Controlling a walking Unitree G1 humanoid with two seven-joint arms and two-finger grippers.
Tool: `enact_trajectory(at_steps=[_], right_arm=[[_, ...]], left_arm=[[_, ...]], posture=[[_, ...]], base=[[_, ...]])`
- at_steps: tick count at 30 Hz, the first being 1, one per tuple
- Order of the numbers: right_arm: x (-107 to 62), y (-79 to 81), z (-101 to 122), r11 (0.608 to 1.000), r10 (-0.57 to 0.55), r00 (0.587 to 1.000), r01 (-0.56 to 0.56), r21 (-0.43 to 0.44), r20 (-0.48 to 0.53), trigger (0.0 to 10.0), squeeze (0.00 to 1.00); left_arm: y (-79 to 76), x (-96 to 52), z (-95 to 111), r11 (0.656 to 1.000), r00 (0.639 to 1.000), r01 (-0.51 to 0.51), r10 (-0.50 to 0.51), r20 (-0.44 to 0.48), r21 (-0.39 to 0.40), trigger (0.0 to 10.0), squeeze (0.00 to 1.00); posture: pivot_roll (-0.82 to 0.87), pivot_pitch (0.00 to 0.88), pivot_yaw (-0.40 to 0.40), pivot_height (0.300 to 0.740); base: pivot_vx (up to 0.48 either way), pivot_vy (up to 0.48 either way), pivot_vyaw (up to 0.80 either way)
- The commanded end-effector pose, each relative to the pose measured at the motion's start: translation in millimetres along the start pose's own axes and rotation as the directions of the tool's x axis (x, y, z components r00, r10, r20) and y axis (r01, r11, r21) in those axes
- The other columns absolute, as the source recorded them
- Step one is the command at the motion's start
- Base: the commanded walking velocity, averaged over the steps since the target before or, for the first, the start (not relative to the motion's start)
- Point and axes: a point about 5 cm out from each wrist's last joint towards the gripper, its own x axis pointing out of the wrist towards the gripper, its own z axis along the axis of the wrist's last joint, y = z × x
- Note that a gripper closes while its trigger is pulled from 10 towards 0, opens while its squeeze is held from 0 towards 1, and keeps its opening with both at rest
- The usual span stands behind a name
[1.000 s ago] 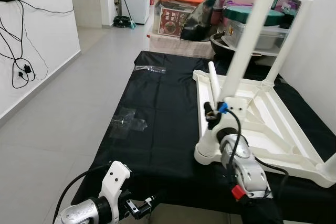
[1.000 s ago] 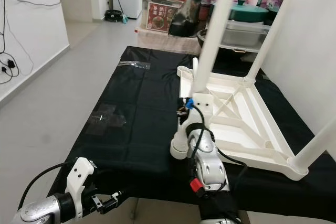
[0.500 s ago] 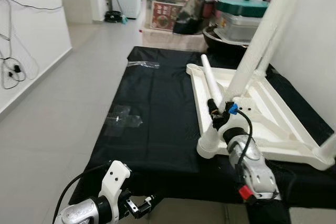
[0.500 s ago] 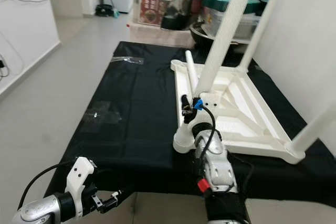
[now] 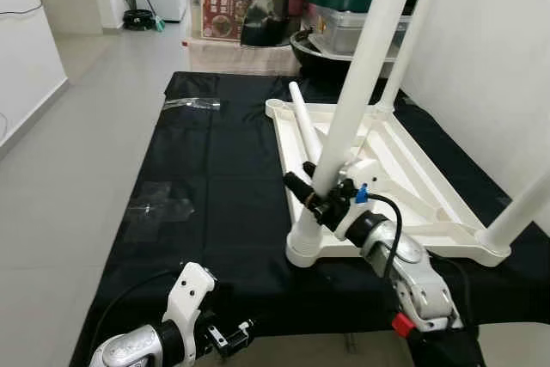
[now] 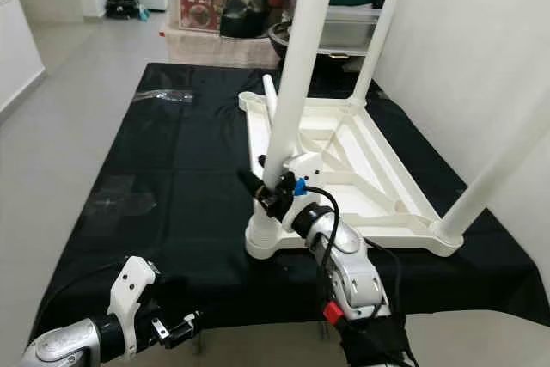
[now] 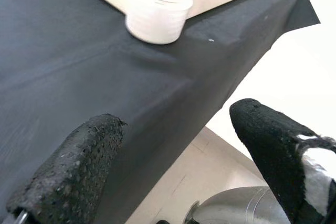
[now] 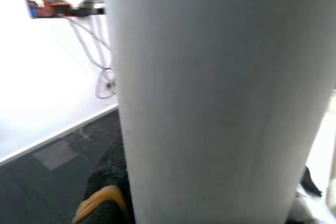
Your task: Building children table
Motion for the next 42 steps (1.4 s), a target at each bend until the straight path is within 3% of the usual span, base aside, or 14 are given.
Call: enact_trajectory(at_steps=[1, 7, 9, 12, 13, 14, 17, 18, 23, 26, 29, 32, 36, 42], right_arm=[[-2.4, 3.7, -25.5, 0.998, 0.026, 0.994, -0.020, 0.052, -0.106, 10.0, 0.00], [-2.8, 3.2, -24.8, 0.994, 0.081, 0.993, -0.075, 0.075, -0.082, 10.0, 0.00], [-6.5, 3.4, -22.6, 0.975, 0.210, 0.975, -0.204, 0.089, -0.065, 10.0, 0.00], [-7.9, 4.3, -22.1, 0.963, 0.257, 0.964, -0.249, 0.106, -0.065, 10.0, 0.00], [-8.9, 5.7, -22.6, 0.951, 0.300, 0.951, -0.291, 0.105, -0.079, 10.0, 0.00], [-11.7, 10.0, -21.9, 0.912, 0.408, 0.906, -0.401, 0.084, -0.113, 10.0, 0.00], [-12.5, 11.1, -21.7, 0.901, 0.434, 0.893, -0.427, 0.079, -0.122, 10.0, 0.00], [-10.7, 12.6, -19.5, 0.877, 0.480, 0.866, -0.477, 0.052, -0.138, 10.0, 0.00], [-8.8, 13.8, -18.2, 0.856, 0.515, 0.844, -0.515, 0.045, -0.150, 10.0, 0.00], [-7.9, 15.6, -18.0, 0.810, 0.585, 0.794, -0.581, 0.076, -0.163, 10.0, 0.00], [-7.1, 14.8, -17.3, 0.793, 0.609, 0.777, -0.602, 0.093, -0.161, 10.0, 0.00], [-6.1, 13.3, -17.0, 0.793, 0.609, 0.777, -0.602, 0.095, -0.160, 10.0, 0.00], [-1.2, 7.4, -15.1, 0.821, 0.569, 0.815, -0.556, 0.127, -0.110, 10.0, 0.00], [-8.1, 7.9, -17.0, 0.795, 0.600, 0.793, -0.579, 0.180, -0.101, 10.0, 0.00]], left_arm=[[-1.8, 0.9, -2.9, 1.000, 1.000, -0.002, 0.002, -0.015, -0.006, 10.0, 0.00], [-1.9, 1.0, -2.9, 1.000, 1.000, 0.002, -0.002, -0.018, -0.004, 10.0, 0.00], [-1.4, 1.2, -2.5, 1.000, 1.000, 0.006, -0.006, -0.020, -0.002, 10.0, 0.00], [-1.1, 1.3, -2.3, 1.000, 1.000, 0.006, -0.006, -0.020, -0.002, 10.0, 0.00], [-1.2, 1.3, -2.4, 1.000, 1.000, 0.006, -0.006, -0.020, -0.002, 10.0, 0.00], [-1.4, 1.3, -2.4, 1.000, 1.000, 0.007, -0.007, -0.022, -0.001, 10.0, 0.00], [-1.4, 1.3, -2.4, 1.000, 1.000, 0.008, -0.008, -0.022, 0.000, 10.0, 0.00], [-1.6, 1.5, -2.0, 1.000, 1.000, 0.009, -0.009, -0.022, 0.000, 10.0, 0.00], [-2.1, 1.7, -1.5, 1.000, 1.000, 0.012, -0.012, -0.020, -0.001, 10.0, 0.00], [-2.8, 2.0, -1.2, 1.000, 1.000, 0.018, -0.018, -0.020, -0.001, 10.0, 0.00], [-2.8, 2.2, -1.1, 1.000, 1.000, 0.021, -0.021, -0.020, 0.000, 10.0, 0.00], [-2.8, 2.3, -1.0, 1.000, 1.000, 0.022, -0.022, -0.020, 0.000, 10.0, 0.00], [-3.7, 3.1, -1.1, 1.000, 1.000, 0.024, -0.024, -0.018, 0.001, 10.0, 0.00], [-4.5, 1.8, -2.7, 0.999, 0.999, 0.036, -0.036, -0.025, 0.000, 10.0, 0.00]], posture=[[0.09, 0.000, -0.111, 0.740], [0.09, 0.000, -0.106, 0.740], [0.09, 0.000, -0.106, 0.740], [0.09, 0.000, -0.106, 0.740], [0.09, 0.000, -0.106, 0.740], [0.09, 0.000, -0.106, 0.740], [0.09, 0.000, -0.106, 0.740], [0.09, 0.000, -0.107, 0.740], [0.10, 0.000, -0.107, 0.740], [0.10, 0.000, -0.105, 0.740], [0.10, 0.000, -0.109, 0.740], [0.10, 0.000, -0.109, 0.740], [0.10, 0.000, -0.112, 0.740], [0.10, 0.000, -0.105, 0.740]], base=[[0.000, 0.000, 0.00], [0.000, 0.000, 0.00], [0.000, 0.000, 0.00], [0.000, 0.000, 0.00], [0.000, 0.000, 0.00], [0.000, 0.000, 0.00], [0.000, 0.000, 0.00], [0.000, 0.000, 0.00], [0.000, 0.000, 0.00], [0.000, 0.000, 0.00], [0.000, 0.000, 0.00], [0.000, 0.000, 0.00], [0.000, 0.000, 0.00], [0.000, 0.000, 0.00]])
